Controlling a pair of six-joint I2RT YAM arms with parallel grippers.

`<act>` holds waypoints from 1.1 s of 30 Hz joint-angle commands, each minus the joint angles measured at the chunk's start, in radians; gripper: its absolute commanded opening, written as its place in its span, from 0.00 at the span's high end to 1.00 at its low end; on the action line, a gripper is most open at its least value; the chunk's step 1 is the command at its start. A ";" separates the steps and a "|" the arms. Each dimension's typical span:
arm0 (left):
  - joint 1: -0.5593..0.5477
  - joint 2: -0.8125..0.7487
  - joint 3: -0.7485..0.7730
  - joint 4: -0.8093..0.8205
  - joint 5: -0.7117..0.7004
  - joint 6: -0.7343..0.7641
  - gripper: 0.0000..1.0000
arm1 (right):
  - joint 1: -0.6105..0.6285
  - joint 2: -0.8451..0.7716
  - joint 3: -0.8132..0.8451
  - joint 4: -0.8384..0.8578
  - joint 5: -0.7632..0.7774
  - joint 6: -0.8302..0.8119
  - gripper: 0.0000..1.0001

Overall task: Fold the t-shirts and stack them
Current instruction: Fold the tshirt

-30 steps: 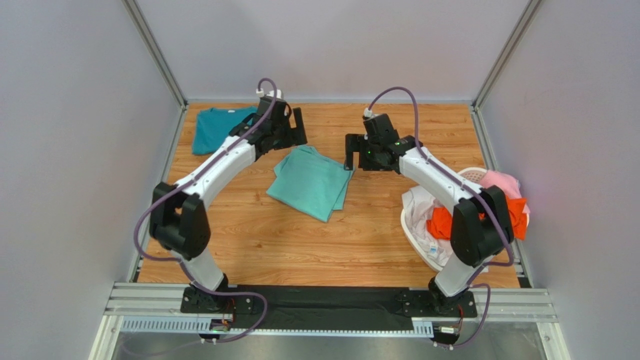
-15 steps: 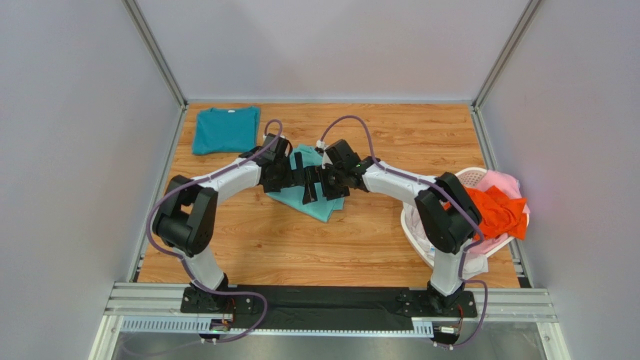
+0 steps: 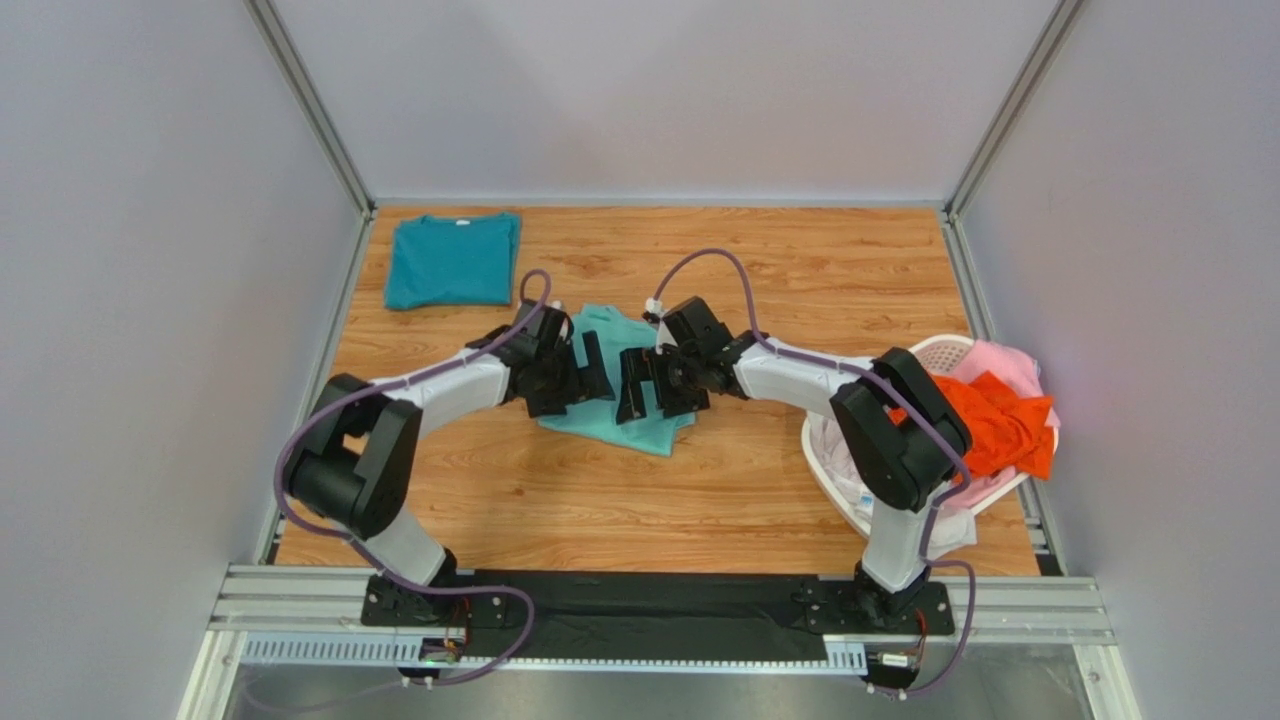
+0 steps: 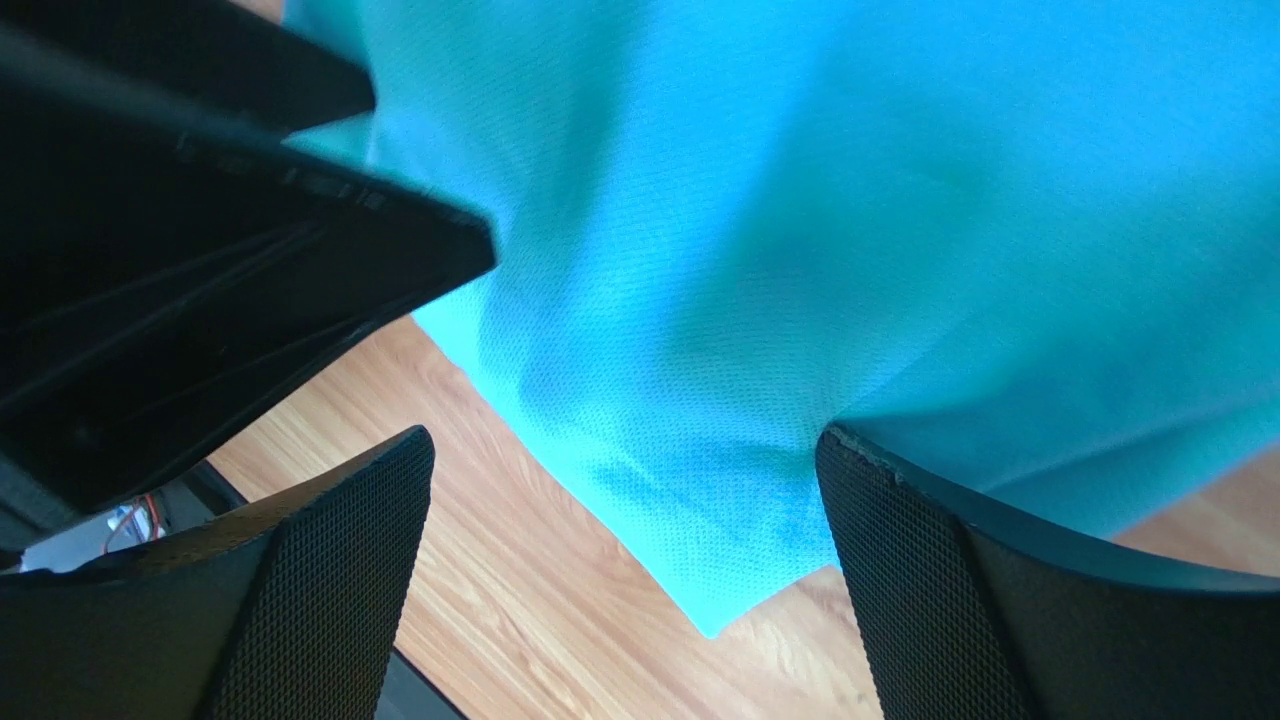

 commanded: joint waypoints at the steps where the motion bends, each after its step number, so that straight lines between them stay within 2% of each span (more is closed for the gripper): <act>1: -0.051 -0.119 -0.143 -0.083 0.031 -0.057 0.00 | 0.014 -0.108 -0.068 -0.028 0.034 -0.017 0.00; 5: -0.121 -0.293 -0.186 -0.173 -0.065 -0.087 0.00 | 0.029 -0.241 -0.114 -0.040 0.070 -0.040 0.00; 10: -0.127 -0.504 -0.184 -0.277 -0.158 -0.106 0.00 | 0.028 -0.366 -0.147 -0.068 0.205 -0.019 0.00; 15: -0.121 -0.580 -0.175 -0.342 -0.300 -0.132 0.00 | 0.025 -0.361 -0.150 -0.090 0.245 0.001 0.00; 21: 0.046 -0.461 -0.172 -0.299 -0.221 -0.092 0.00 | 0.026 -0.231 -0.070 -0.103 0.270 -0.005 0.01; 27: 0.068 -0.269 -0.106 -0.209 -0.170 -0.074 0.02 | 0.026 -0.084 0.020 -0.116 0.278 0.015 0.08; 33: 0.068 -0.165 -0.080 -0.164 -0.167 -0.068 0.12 | 0.029 -0.004 0.060 -0.116 0.261 0.024 0.15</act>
